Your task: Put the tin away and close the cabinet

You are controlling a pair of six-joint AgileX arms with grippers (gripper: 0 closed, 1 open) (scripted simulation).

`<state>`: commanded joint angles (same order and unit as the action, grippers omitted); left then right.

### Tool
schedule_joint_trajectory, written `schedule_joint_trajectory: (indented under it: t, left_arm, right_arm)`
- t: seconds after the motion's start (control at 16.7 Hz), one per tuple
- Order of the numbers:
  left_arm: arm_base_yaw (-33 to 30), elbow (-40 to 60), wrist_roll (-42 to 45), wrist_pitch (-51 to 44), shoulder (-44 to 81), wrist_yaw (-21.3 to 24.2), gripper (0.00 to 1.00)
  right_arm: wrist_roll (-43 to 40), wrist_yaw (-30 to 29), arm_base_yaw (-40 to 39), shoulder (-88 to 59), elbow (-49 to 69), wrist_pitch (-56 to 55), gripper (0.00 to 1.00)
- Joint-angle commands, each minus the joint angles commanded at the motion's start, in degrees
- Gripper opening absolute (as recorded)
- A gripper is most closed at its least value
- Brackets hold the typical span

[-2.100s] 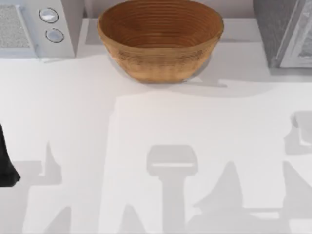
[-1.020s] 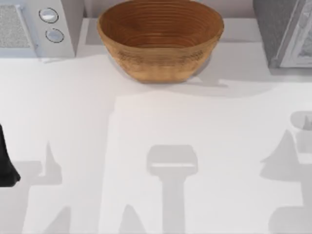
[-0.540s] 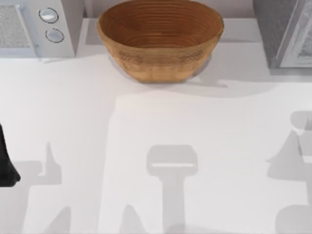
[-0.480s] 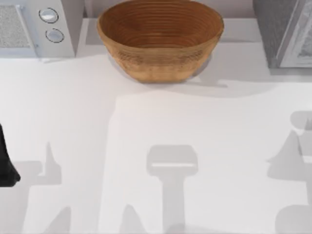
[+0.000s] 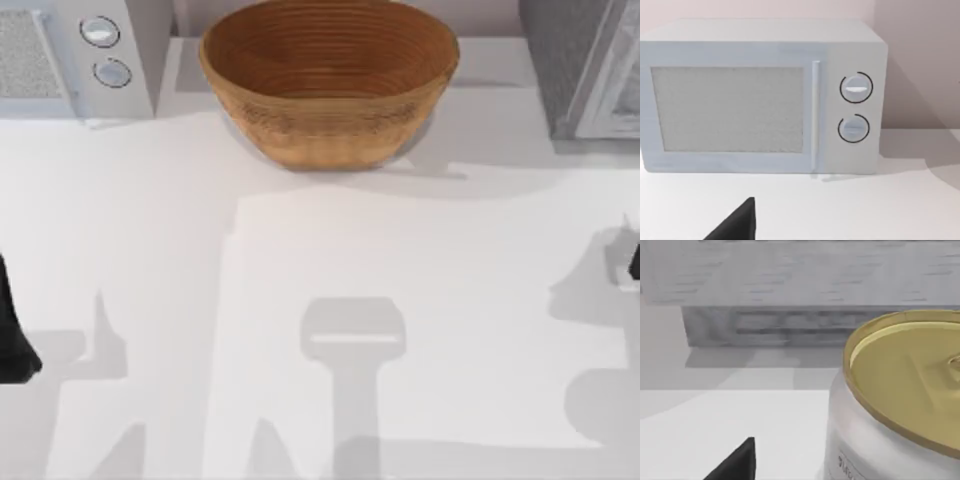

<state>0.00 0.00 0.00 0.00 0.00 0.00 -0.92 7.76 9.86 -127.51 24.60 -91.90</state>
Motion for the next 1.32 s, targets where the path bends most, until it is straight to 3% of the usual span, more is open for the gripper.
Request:
schedule_joint_trajectory:
  t: [0.42, 1.2, 1.32]
  left_arm:
    - [0.0, 0.0, 0.0, 0.0, 0.0, 0.0, 1.0]
    - [0.0, 0.0, 0.0, 0.0, 0.0, 0.0, 1.0]
    - [0.0, 0.0, 0.0, 0.0, 0.0, 0.0, 1.0]
  right_arm:
    - [0.1, -0.6, -0.6, -1.0, 3.8, 2.9, 1.0]
    - [0.1, -0.6, -0.6, -1.0, 3.8, 2.9, 0.02]
    - [0.1, -0.6, -0.6, -1.0, 3.8, 2.9, 0.0]
